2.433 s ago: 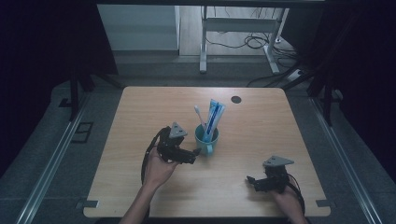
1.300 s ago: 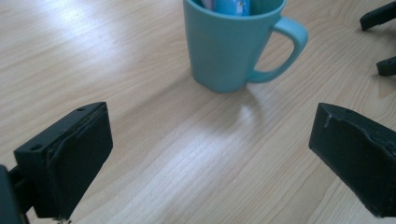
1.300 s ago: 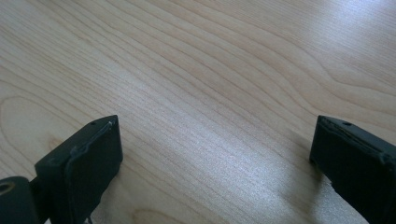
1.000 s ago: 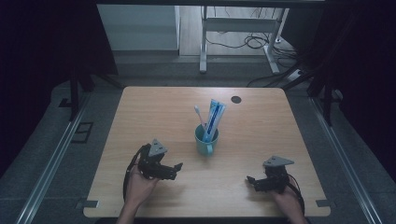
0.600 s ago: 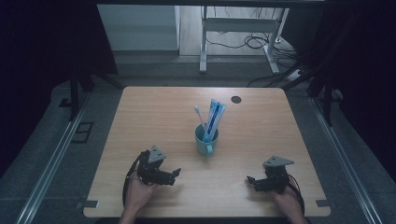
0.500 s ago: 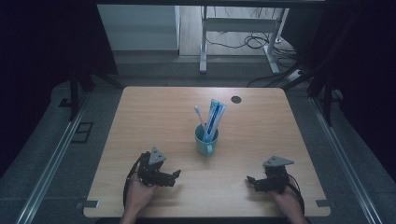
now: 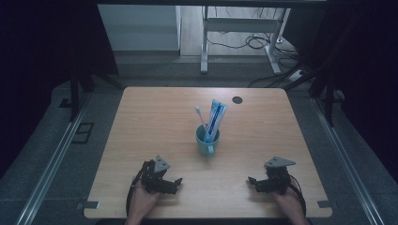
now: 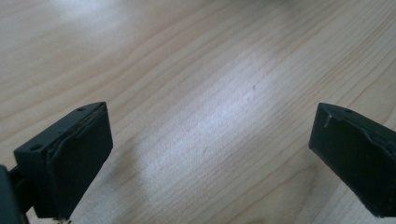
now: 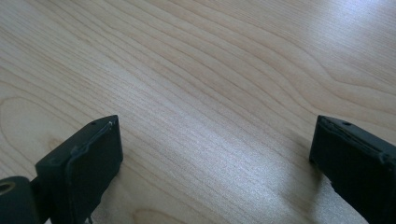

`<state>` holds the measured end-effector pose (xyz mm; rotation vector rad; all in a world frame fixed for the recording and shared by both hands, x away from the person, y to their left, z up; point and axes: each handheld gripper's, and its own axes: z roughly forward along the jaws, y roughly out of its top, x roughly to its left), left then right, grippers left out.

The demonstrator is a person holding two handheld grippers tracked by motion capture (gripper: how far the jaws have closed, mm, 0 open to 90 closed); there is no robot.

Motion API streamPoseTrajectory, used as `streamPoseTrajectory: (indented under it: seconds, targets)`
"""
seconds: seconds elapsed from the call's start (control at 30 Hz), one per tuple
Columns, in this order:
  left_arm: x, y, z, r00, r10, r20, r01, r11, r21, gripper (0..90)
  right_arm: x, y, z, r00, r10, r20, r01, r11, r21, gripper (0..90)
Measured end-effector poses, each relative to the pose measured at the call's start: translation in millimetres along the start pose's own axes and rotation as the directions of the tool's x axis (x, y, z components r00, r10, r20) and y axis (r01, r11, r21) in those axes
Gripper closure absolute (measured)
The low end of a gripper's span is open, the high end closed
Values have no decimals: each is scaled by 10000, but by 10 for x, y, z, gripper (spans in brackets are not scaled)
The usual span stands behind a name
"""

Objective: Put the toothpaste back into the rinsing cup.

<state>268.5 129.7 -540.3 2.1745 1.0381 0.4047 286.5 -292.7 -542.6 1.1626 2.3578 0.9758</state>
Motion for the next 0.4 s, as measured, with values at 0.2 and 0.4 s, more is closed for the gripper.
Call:
streamPoseTrajectory:
  seconds: [0.2,0.4]
  targets:
    - [-11,-9,54,10000,-96,7,96,9990,433,0,0,0,0,10000,-1,-1,1,10000,0,25]
    - [-6,-7,58,9998,-219,-30,221,9986,474,0,0,-1,0,10000,2,1,-2,10000,-2,25]
